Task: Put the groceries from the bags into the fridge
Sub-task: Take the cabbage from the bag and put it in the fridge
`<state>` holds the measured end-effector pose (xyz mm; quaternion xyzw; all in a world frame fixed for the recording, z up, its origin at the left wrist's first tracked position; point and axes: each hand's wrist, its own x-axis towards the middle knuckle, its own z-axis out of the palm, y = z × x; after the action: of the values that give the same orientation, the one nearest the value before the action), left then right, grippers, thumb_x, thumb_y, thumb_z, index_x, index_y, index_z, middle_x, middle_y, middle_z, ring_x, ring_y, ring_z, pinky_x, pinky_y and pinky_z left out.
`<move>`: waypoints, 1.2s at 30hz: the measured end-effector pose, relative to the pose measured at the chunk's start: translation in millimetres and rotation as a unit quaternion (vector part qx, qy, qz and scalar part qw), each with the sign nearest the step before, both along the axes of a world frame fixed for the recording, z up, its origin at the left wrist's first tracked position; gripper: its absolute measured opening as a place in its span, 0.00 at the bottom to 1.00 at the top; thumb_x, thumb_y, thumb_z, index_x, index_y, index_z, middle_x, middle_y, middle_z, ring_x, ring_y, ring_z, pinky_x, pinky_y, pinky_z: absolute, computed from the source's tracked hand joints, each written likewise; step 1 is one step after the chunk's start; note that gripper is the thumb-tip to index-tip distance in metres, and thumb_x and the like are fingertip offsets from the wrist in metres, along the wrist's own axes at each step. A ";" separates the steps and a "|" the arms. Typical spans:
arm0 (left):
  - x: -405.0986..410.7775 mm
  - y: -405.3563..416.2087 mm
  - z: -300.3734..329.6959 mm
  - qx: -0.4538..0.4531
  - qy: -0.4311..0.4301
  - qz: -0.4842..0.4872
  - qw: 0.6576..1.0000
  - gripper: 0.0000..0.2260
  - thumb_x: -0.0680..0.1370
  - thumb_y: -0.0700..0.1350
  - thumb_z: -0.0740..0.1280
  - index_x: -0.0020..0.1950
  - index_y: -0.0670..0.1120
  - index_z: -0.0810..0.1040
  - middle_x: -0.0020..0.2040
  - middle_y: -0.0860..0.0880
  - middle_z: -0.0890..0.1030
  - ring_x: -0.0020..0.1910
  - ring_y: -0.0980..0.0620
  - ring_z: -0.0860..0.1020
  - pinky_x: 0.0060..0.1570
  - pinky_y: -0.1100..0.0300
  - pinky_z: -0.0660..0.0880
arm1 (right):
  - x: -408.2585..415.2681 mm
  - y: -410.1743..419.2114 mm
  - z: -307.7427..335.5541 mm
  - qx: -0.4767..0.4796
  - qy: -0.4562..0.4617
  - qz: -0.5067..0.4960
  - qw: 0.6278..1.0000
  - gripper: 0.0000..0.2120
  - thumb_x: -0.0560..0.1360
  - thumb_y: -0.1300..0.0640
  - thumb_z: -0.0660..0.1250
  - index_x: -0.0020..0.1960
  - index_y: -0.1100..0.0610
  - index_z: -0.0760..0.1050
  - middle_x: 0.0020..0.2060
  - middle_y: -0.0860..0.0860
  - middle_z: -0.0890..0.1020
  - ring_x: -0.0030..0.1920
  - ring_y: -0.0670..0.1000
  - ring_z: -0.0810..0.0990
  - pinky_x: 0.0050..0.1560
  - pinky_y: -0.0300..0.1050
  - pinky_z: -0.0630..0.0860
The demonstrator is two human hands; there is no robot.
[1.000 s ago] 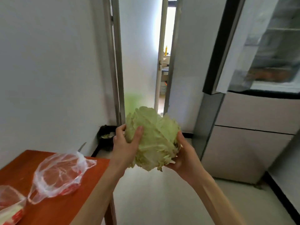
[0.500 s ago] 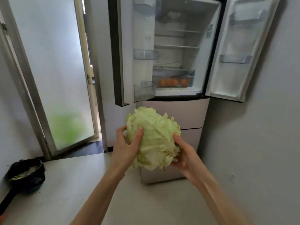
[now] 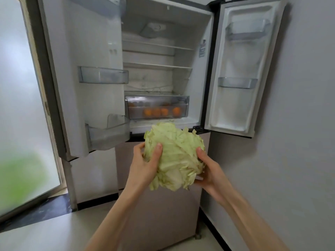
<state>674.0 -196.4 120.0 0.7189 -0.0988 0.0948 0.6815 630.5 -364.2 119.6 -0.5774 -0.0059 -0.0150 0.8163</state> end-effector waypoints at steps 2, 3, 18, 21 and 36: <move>38.7 -18.8 9.9 -0.006 -0.008 -0.007 1.000 0.36 0.64 0.68 0.61 0.68 0.52 0.63 0.58 0.53 0.72 0.56 0.54 0.74 0.59 0.50 0.74 | 35.9 -19.2 7.5 -0.014 -0.013 -0.012 1.000 0.24 0.68 0.44 0.63 0.55 0.60 0.76 0.33 0.47 0.84 0.29 0.43 0.81 0.43 0.48 0.76; 57.3 -28.0 14.6 -0.011 -0.012 -0.012 1.000 0.36 0.64 0.68 0.61 0.68 0.52 0.63 0.58 0.53 0.72 0.56 0.55 0.75 0.59 0.51 0.74 | 53.0 -28.8 11.0 -0.021 -0.023 -0.020 0.999 0.23 0.68 0.44 0.63 0.55 0.60 0.76 0.34 0.48 0.84 0.32 0.44 0.83 0.44 0.48 0.78; 314.9 -146.8 65.4 -0.022 -0.108 0.038 0.993 0.36 0.64 0.69 0.60 0.68 0.53 0.65 0.61 0.51 0.74 0.57 0.54 0.75 0.55 0.54 0.76 | 323.3 -146.5 57.9 -0.045 -0.109 -0.072 0.990 0.34 0.60 0.44 0.72 0.60 0.62 0.75 0.52 0.55 0.84 0.53 0.53 0.82 0.55 0.55 0.78; 358.7 -168.5 82.4 -0.041 -0.101 0.026 0.994 0.39 0.62 0.68 0.61 0.70 0.52 0.62 0.57 0.55 0.74 0.52 0.59 0.76 0.46 0.62 0.75 | 376.0 -166.3 75.7 -0.067 -0.127 -0.074 0.987 0.32 0.61 0.44 0.71 0.60 0.61 0.75 0.50 0.53 0.84 0.50 0.51 0.83 0.51 0.50 0.80; 586.9 -185.1 133.9 0.025 -0.119 0.036 0.992 0.37 0.66 0.59 0.72 0.70 0.46 0.63 0.58 0.53 0.74 0.49 0.60 0.76 0.42 0.67 0.75 | 605.6 -186.8 120.7 -0.082 -0.152 -0.080 0.982 0.38 0.54 0.37 0.72 0.56 0.61 0.79 0.46 0.54 0.85 0.46 0.52 0.84 0.44 0.45 0.80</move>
<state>1260.9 -381.5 254.0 0.7225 -0.1554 0.2013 0.6429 1236.1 -550.9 240.3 -0.6319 -0.0847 -0.1671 0.7520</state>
